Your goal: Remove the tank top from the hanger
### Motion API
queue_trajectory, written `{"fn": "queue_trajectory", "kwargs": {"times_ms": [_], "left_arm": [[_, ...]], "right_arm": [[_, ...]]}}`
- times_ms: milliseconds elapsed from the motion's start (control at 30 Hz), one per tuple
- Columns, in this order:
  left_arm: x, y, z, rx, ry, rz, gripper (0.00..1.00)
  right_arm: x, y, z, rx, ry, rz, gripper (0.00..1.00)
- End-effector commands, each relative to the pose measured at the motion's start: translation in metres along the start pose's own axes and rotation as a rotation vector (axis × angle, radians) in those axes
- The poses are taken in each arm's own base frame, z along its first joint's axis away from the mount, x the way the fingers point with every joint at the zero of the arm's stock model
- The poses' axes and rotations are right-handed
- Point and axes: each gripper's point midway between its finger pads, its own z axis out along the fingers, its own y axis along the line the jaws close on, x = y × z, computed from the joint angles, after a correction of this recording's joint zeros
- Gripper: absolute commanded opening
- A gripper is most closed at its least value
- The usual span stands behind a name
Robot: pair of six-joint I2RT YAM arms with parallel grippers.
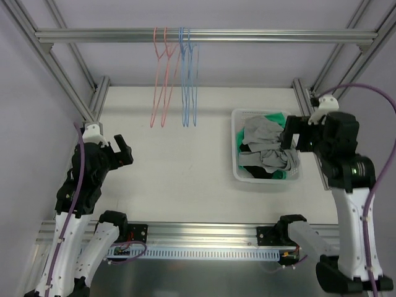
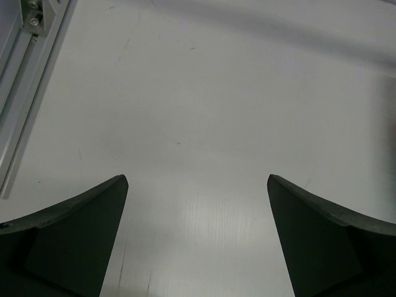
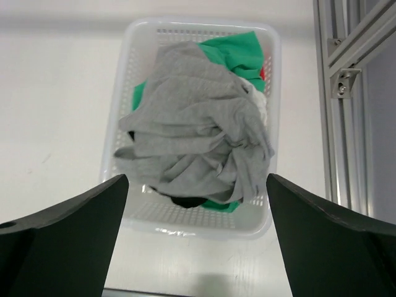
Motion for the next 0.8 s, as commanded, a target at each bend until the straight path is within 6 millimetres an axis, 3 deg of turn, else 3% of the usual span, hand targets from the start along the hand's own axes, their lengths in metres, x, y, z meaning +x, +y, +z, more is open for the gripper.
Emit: {"fn": "queue_trajectory", "kwargs": {"times_ms": [0, 133, 300, 500, 767], "left_arm": [[-0.02, -0.003, 0.006, -0.006, 0.016, 0.028, 0.99], [-0.021, 0.001, 0.011, -0.017, 0.05, 0.027, 0.99], [-0.006, 0.007, 0.006, -0.02, 0.051, 0.034, 0.99], [0.023, 0.005, 0.001, 0.031, 0.066, 0.015, 0.99], [0.02, 0.002, -0.005, 0.051, 0.033, 0.014, 0.99]], "right_arm": [[0.022, 0.022, -0.035, -0.127, -0.062, 0.062, 0.99], [0.061, -0.017, -0.068, 0.068, -0.057, 0.017, 0.99], [0.079, -0.011, -0.092, 0.022, -0.123, 0.014, 1.0], [0.084, -0.015, -0.096, 0.038, -0.132, 0.006, 0.99], [0.09, -0.016, -0.084, 0.053, -0.092, -0.001, 0.99]]}}
